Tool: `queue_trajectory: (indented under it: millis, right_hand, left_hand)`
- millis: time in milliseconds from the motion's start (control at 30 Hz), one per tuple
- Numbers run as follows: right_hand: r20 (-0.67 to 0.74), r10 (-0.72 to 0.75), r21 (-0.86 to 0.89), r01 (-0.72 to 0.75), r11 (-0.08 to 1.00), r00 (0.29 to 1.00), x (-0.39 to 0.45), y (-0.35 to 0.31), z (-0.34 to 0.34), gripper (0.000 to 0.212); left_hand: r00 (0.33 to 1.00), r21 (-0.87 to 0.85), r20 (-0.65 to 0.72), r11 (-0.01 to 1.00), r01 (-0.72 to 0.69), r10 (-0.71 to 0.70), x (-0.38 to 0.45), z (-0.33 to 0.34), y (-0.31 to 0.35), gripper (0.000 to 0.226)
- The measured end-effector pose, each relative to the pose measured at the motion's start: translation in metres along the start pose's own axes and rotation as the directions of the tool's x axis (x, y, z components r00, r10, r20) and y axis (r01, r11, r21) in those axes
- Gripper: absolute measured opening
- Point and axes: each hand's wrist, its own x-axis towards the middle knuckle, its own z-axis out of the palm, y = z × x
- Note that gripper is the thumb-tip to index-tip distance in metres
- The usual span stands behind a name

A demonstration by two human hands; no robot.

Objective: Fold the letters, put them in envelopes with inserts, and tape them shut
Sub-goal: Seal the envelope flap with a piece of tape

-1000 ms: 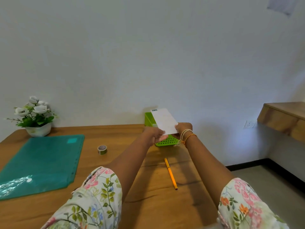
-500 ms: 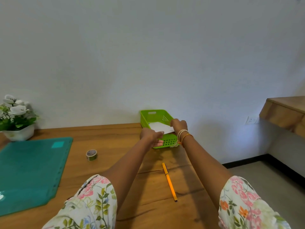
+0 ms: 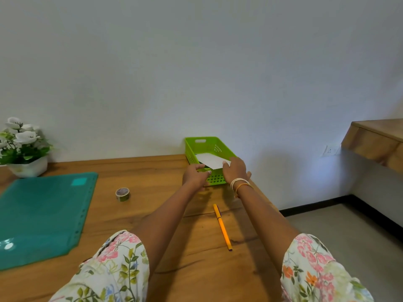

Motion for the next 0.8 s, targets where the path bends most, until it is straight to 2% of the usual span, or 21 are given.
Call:
queue_trajectory:
  millis: [100,200,267,333,433,567,800]
  right_hand:
    - [-0.200,-0.006,0.166,0.040,0.985,0.980,-0.030,0.007,0.010,0.036]
    - [-0.275,0.028,0.280,0.053,0.959,0.961,-0.072,0.013,0.021,0.032]
    - [-0.248,0.088,0.281,-0.015,0.959,0.965,-0.100,0.018,0.028,0.031]
    - [-0.139,0.152,0.248,-0.114,0.962,0.979,-0.122,0.022,0.033,0.032]
    - [-0.054,0.179,0.072,-0.175,0.982,0.982,-0.139,0.026,0.035,0.038]
    - [-0.013,0.129,-0.140,-0.129,0.982,0.992,-0.164,0.019,0.034,0.042]
    - [0.065,-0.134,-0.238,0.146,0.960,0.989,-0.195,-0.013,0.060,0.029]
  left_hand:
    - [0.995,0.122,-0.016,0.988,-0.093,0.095,-0.014,-0.010,-0.016,0.032]
    - [0.992,0.168,-0.024,0.979,-0.116,0.122,-0.031,-0.021,-0.037,0.027]
    - [0.991,0.176,-0.045,0.978,-0.113,0.122,-0.046,-0.028,-0.049,0.022]
    - [0.985,0.197,-0.075,0.971,-0.135,0.152,-0.063,-0.036,-0.058,0.020]
    - [0.976,0.271,-0.078,0.947,-0.173,0.201,-0.083,-0.047,-0.070,0.017]
    - [0.963,0.388,-0.063,0.895,-0.218,0.262,-0.109,-0.071,-0.086,0.020]
    - [0.915,0.546,-0.077,0.785,-0.294,0.397,-0.128,-0.123,-0.112,0.023]
